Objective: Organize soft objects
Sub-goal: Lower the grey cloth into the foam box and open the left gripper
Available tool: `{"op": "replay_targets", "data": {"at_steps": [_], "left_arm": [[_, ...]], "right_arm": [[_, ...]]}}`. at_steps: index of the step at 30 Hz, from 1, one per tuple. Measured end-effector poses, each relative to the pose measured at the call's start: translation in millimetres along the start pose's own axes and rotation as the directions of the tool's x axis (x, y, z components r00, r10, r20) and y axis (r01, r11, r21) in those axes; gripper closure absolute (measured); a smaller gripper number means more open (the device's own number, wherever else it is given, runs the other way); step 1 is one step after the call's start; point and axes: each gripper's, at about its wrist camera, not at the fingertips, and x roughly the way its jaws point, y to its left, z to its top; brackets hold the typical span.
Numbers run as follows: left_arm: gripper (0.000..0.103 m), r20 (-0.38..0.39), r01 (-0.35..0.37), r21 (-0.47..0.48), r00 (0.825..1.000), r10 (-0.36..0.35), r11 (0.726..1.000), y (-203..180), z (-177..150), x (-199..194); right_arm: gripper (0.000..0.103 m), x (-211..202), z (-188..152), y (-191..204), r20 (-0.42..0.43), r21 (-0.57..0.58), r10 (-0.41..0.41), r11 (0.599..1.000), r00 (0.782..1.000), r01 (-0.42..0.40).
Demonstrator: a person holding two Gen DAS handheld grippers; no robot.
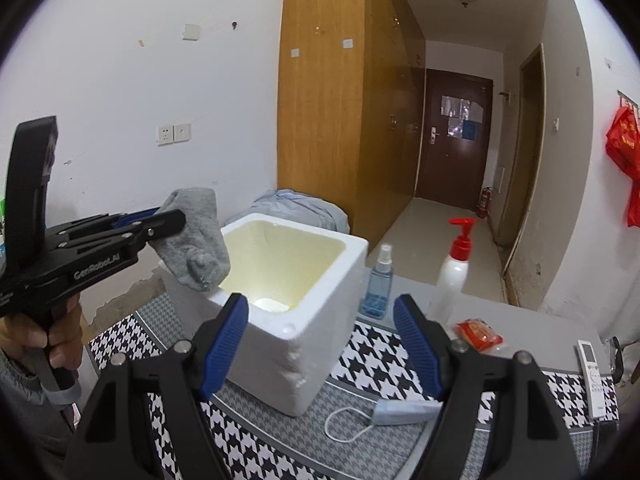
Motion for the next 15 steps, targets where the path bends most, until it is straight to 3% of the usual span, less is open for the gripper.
{"op": "replay_targets", "data": {"at_steps": [15], "left_arm": [[0.083,-0.052,0.02,0.014,0.998,-0.019,1.0,-15,9,37]], "right_arm": [[0.024,-19,-16,-31,0.011,0.063,-0.073,0.995,0.997,0.072]]}}
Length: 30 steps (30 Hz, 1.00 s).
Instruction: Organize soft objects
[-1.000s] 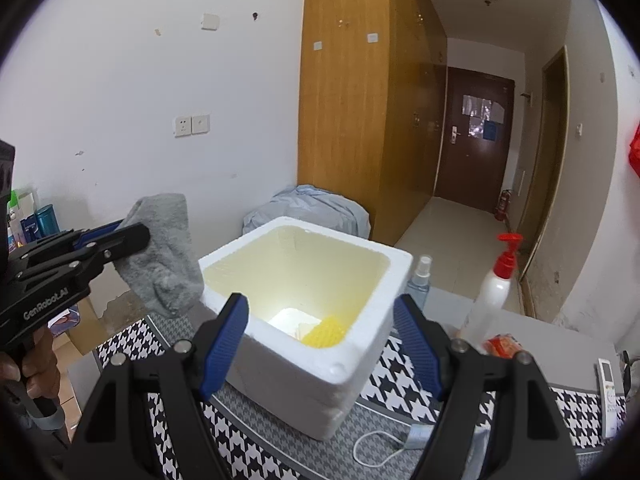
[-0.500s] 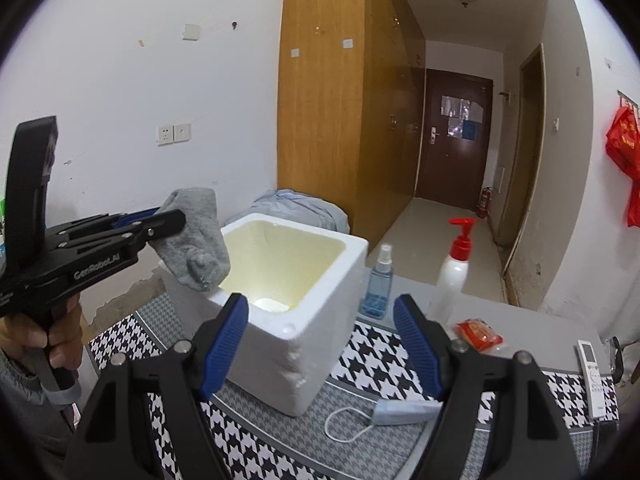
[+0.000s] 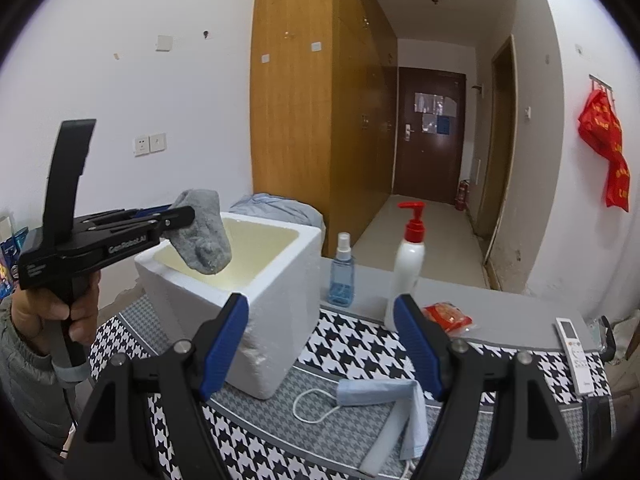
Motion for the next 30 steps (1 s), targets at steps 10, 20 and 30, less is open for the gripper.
{"op": "replay_targets", "data": {"at_steps": [10,20,30], "left_arm": [[0.042,-0.022,-0.01,0.014,1.0,0.011,1.0,-6,0,13],[0.001,0.078,0.002,0.06,0.997,-0.007,0.998,-25,-3,-12],[0.001,0.1,0.077,0.091,0.991,-0.086,0.993,-45,-12,-50]], "right_arm": [[0.024,-17,-8,-15,0.014,0.024,-0.047,0.999,0.999,0.047],[0.024,-28,-15,-23,0.022,0.054,-0.045,0.998,0.999,0.044],[0.024,-39,-25,-26,0.034,0.085,-0.038,0.996,0.999,0.035]]}}
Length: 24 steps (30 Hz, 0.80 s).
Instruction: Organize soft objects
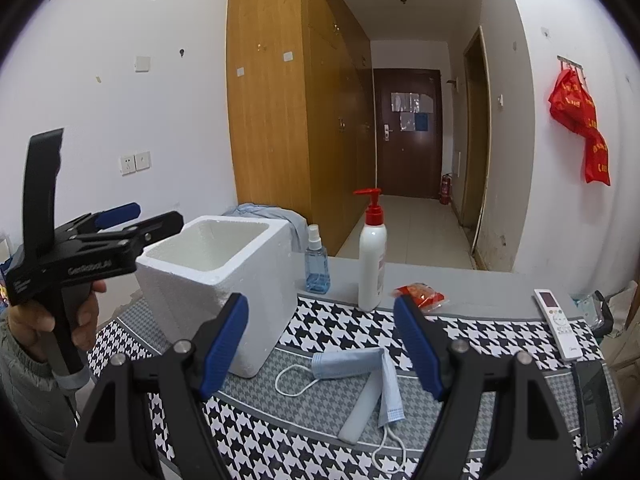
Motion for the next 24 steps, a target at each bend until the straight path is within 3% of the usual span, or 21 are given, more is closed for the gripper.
{"op": "replay_targets", "data": {"at_steps": [24], "left_arm": [[0.001,0.042,0.017,-0.016,0.999,-0.017,1.0,-29,-18,-64]], "right_arm": [[0.024,-50,-12,6,0.049,0.007,-0.008,1.0,0.999,0.007]]}}
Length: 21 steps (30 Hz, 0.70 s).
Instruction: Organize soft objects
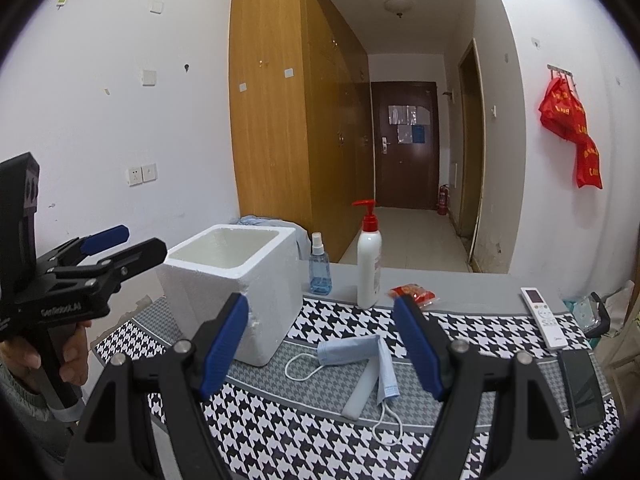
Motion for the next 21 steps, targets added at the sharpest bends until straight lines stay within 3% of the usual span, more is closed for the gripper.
{"op": "replay_targets", "data": {"at_steps": [18,21], "left_arm": [[0.001,0.035,0.035,-0.036,0.999,-0.034,0.999,-15,-25,-30],[0.001,0.032,0.044,-0.039,0.999,-0.043,0.998,-18,-32,-31]], "right_arm": [[0.019,-27,-19,6,0.038,-0.039,-0.015,0.999,0.999,0.016],[0.012,-29,-24,6,0.042,-0.036,-0.008,0.999,0.999,0.01]]}}
